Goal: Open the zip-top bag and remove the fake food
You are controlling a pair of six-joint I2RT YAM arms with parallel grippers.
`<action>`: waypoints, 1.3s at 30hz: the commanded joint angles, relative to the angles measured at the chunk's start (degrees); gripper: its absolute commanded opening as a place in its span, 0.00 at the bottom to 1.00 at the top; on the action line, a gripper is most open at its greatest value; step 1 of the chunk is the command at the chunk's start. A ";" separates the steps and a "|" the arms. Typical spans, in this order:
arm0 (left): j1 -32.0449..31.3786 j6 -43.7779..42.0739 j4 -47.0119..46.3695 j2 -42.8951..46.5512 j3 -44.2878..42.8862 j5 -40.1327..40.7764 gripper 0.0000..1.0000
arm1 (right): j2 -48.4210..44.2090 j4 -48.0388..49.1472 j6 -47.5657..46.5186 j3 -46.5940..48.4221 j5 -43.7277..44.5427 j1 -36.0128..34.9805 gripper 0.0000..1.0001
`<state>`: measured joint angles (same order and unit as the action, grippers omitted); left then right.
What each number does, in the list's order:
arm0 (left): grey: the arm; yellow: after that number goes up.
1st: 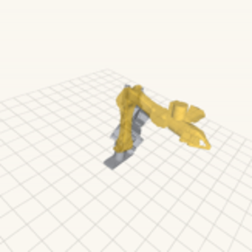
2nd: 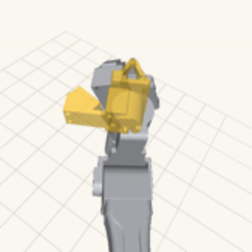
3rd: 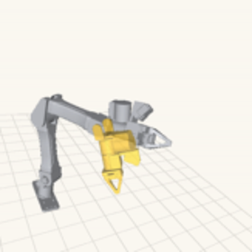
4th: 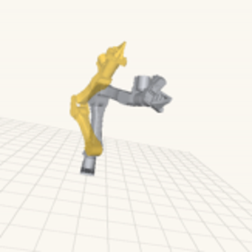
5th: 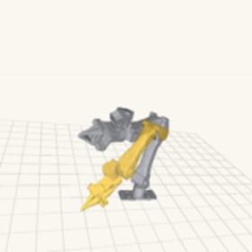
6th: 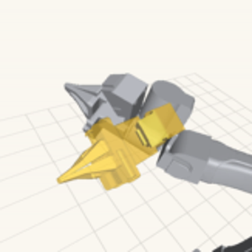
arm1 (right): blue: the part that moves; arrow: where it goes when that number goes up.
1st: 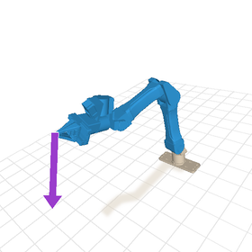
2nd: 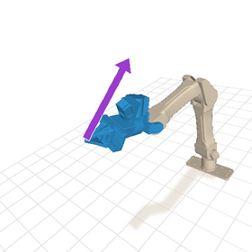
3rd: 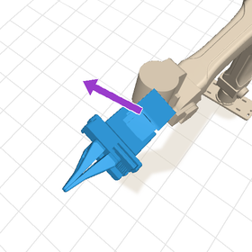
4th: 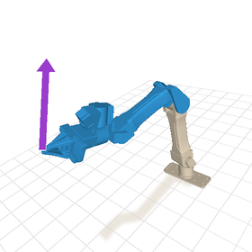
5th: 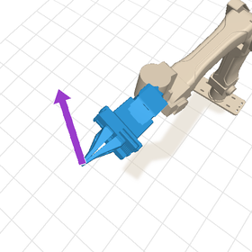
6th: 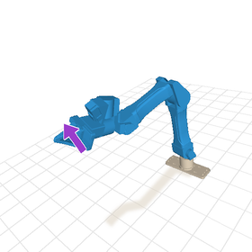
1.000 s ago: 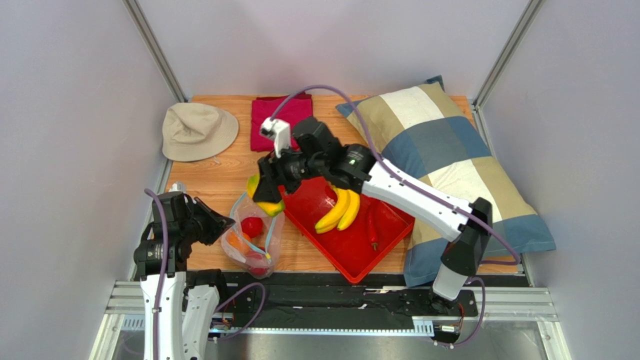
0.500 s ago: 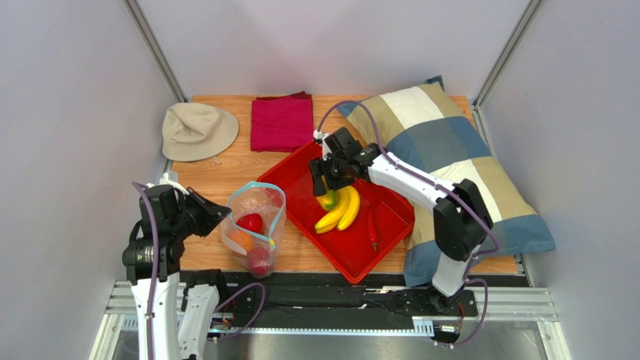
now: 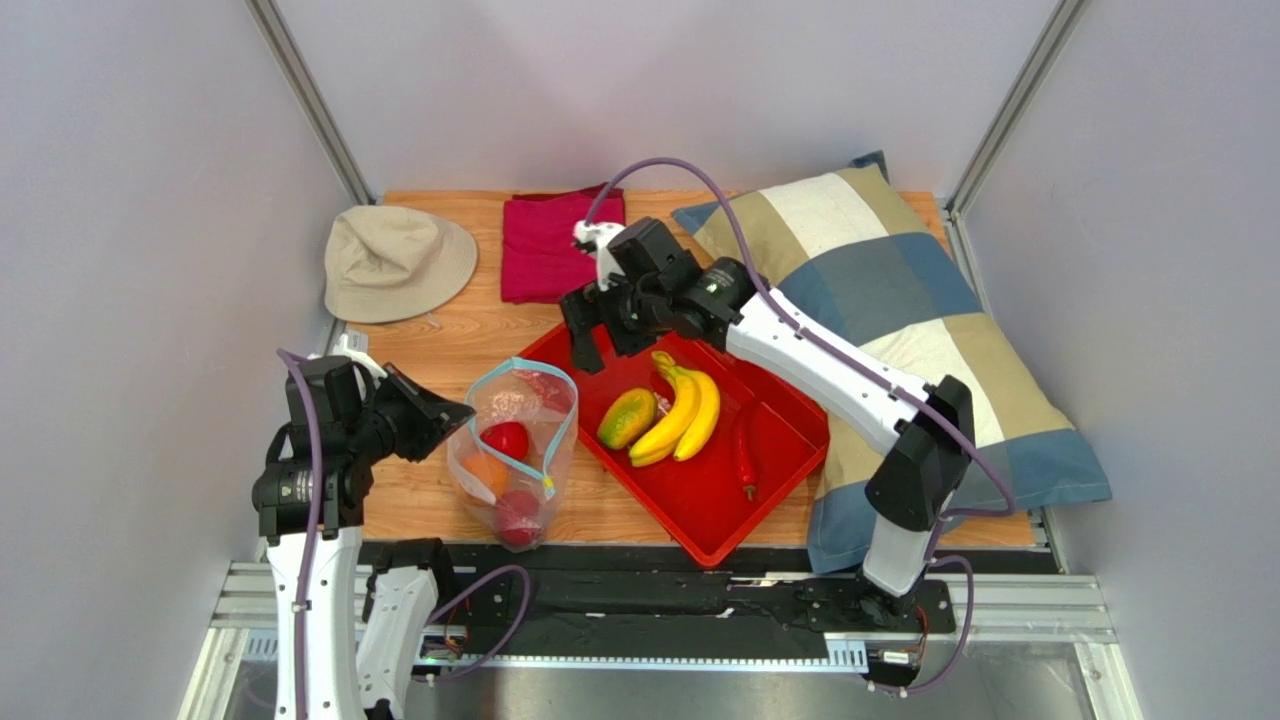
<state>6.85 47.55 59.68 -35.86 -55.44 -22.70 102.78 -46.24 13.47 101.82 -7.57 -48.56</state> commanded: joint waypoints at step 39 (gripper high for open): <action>-0.08 0.79 1.58 3.78 4.47 0.20 0.00 | 17.36 21.35 7.87 -0.84 -11.67 -17.37 0.77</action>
<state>6.83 47.57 60.60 -32.75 -49.89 -21.74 121.19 -32.56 17.56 99.22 -19.51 -66.61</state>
